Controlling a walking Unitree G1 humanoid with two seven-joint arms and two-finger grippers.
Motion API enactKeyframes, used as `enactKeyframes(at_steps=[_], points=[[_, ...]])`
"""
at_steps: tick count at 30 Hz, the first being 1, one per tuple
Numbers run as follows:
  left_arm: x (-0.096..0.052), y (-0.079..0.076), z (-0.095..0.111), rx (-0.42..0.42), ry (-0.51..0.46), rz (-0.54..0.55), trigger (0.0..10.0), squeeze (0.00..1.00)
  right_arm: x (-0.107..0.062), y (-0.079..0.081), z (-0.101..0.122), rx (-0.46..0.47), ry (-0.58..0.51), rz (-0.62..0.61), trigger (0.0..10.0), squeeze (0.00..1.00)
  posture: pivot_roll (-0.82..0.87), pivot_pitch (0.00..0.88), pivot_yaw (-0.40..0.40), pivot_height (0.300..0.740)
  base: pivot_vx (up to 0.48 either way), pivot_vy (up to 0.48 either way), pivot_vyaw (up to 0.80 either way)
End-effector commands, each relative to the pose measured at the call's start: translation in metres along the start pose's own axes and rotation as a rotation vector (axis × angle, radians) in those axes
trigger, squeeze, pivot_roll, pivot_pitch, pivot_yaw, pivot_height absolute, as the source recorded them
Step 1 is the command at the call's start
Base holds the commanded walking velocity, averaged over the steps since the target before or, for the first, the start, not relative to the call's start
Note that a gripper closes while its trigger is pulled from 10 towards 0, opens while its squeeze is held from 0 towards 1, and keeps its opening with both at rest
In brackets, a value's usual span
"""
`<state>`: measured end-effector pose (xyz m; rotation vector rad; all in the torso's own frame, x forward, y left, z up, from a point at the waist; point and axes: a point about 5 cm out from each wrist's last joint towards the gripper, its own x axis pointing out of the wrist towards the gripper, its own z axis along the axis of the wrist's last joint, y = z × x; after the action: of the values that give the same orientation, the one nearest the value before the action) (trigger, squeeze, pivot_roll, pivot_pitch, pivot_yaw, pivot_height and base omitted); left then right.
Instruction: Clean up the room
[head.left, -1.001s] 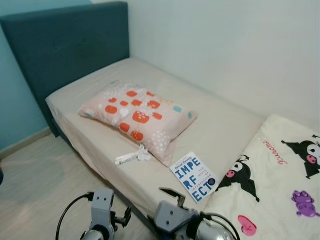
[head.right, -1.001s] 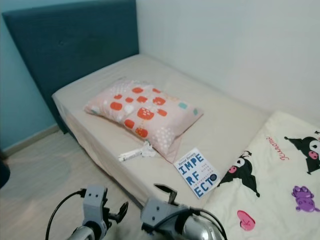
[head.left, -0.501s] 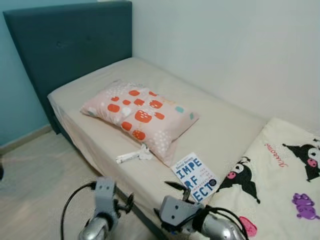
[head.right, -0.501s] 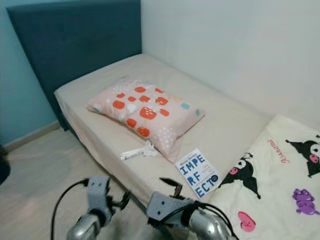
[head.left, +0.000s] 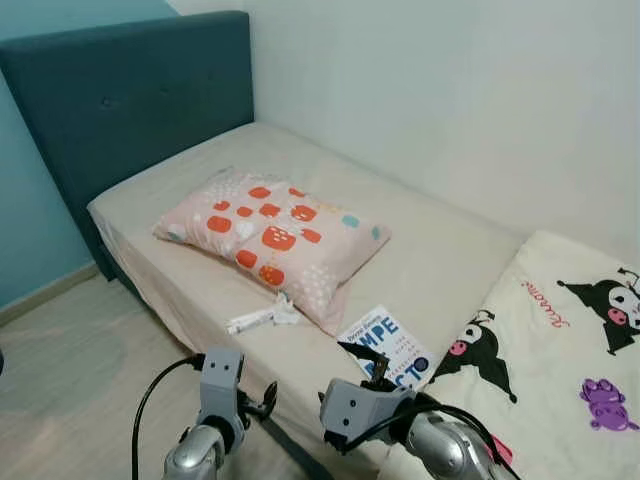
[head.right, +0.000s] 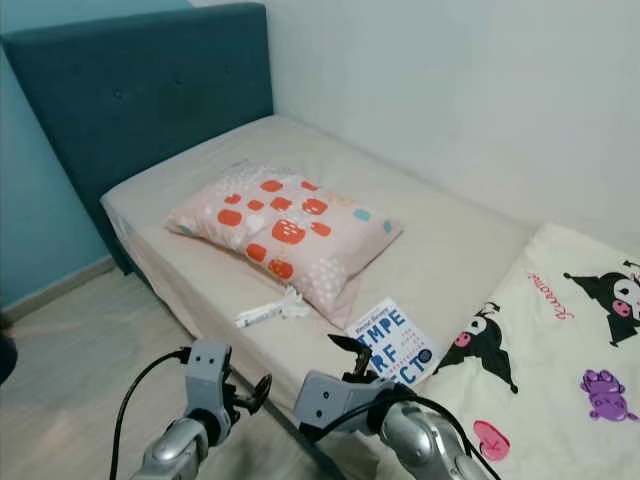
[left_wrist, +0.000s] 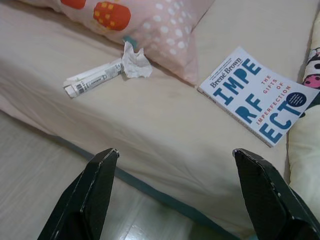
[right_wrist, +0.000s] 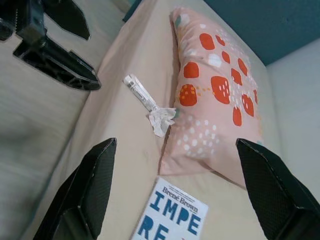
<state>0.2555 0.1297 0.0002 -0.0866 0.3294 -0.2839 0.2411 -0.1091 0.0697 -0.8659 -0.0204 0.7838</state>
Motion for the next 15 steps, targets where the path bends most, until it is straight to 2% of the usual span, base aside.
enactKeyframes(at_steps=[1, 7, 15], points=[[-0.0008, 0.0, -0.0033, -0.006, 0.004, 0.01, 10.0, 0.0, 0.0001, 0.0049, -0.0044, 0.053, 0.0, 0.019, 10.0, 0.0, -0.17, 0.047, -0.066, 0.74, 0.0, 0.0, 0.0], [-0.0047, 0.0019, -0.006, -0.017, 0.002, 0.025, 10.0, 0.0, -0.0031, 0.0058, -0.0045, 0.108, -0.027, -0.009, 10.0, 0.0, -0.17, 0.059, -0.063, 0.74, 0.0, 0.0, 0.0], [-0.0031, 0.0019, -0.0053, -0.01, 0.005, 0.014, 10.0, 0.0, -0.0013, 0.0047, -0.0037, 0.111, -0.034, -0.015, 10.0, 0.0, -0.17, 0.059, -0.056, 0.74, 0.0, 0.0, 0.0]])
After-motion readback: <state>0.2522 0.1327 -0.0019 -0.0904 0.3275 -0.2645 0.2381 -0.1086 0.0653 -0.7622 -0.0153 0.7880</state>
